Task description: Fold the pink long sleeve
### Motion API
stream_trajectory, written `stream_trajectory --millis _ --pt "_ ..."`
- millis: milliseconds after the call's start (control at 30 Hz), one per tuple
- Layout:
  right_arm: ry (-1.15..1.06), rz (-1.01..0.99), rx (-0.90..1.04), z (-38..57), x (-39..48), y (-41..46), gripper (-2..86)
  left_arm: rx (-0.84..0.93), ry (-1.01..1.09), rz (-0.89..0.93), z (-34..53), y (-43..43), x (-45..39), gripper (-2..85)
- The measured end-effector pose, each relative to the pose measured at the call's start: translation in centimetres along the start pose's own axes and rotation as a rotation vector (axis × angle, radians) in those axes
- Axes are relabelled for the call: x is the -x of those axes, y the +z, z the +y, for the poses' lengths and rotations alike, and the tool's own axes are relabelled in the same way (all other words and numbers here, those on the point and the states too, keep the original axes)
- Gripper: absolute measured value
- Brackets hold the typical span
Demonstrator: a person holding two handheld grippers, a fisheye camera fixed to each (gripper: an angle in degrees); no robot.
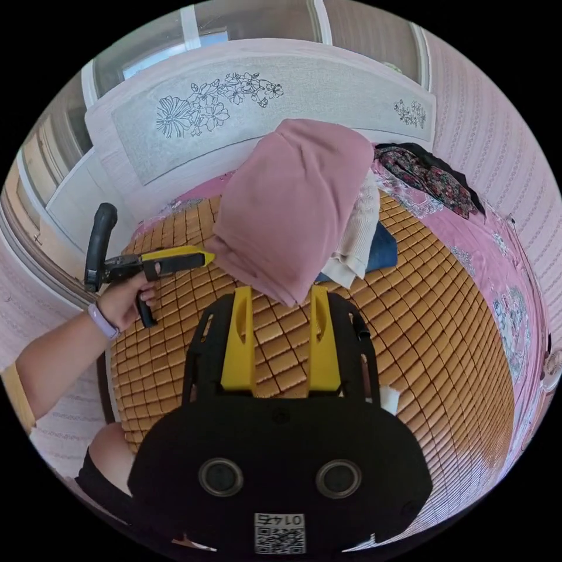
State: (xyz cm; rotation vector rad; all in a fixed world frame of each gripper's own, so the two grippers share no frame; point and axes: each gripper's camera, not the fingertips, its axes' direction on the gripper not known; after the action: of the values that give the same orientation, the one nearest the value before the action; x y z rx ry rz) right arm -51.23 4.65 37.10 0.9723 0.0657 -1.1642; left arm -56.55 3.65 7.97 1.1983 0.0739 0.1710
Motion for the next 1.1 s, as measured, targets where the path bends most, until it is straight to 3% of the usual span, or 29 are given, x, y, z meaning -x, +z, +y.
stream_trajectory --millis 133,200,333,467,600,733,767,933,1100 --pt "0.058 0.005 0.130 -4.8 -0.2 4.5 5.3 0.073 -0.011 0.015 -1.8 2.1 1.0 5.4" --pt "0.021 -0.001 0.103 -5.6 -0.2 3.4 3.7 0.085 -0.008 0.014 -2.5 1.6 1.2 3.1" --pt "-0.056 -0.060 -0.099 -6.0 -1.4 -5.2 2.3 -0.086 0.082 0.026 -2.8 -4.2 -0.3 1.7" --pt "-0.109 -0.187 -0.252 -0.3 -2.6 -16.3 2.6 -0.247 0.320 0.099 1.0 -14.6 -4.2 1.7" --pt "0.010 -0.268 -0.126 12.6 -1.6 -19.8 4.8 -0.082 0.360 0.357 13.3 -20.2 -5.4 2.1" --pt "0.237 -0.186 0.246 29.1 1.5 -15.2 7.1 0.163 0.197 0.397 24.6 -18.3 -5.5 2.2" --pt "0.293 -0.176 0.257 32.5 2.7 -15.2 7.3 0.251 0.168 0.403 27.0 -17.6 -5.9 2.3" --pt "0.430 -0.265 0.104 38.3 5.8 -17.8 8.8 0.265 0.255 0.309 29.7 -19.7 -7.1 2.4" --pt "0.252 -0.202 0.051 35.1 9.0 -18.4 11.6 0.248 0.223 0.302 30.2 -21.3 -6.2 2.5"
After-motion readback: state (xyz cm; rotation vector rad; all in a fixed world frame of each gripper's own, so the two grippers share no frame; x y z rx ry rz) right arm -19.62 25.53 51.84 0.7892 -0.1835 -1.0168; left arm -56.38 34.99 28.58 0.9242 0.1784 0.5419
